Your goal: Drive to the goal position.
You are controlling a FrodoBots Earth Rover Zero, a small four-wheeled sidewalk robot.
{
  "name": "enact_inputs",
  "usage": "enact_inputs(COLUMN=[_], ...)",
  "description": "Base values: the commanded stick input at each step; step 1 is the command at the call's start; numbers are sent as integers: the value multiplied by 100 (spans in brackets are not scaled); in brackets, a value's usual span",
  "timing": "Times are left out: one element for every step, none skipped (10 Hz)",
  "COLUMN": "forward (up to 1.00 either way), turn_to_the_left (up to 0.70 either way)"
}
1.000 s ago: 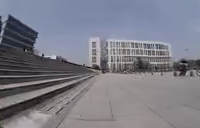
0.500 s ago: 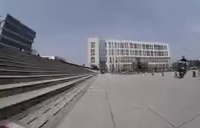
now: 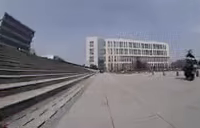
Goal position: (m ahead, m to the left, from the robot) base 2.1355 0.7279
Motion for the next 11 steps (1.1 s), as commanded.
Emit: enact_inputs(forward=[85,85,85,85,85,85,85,85,85,85,85], turn_to_the_left=[0,0,0,0,0,0,0,0,0,0,0])
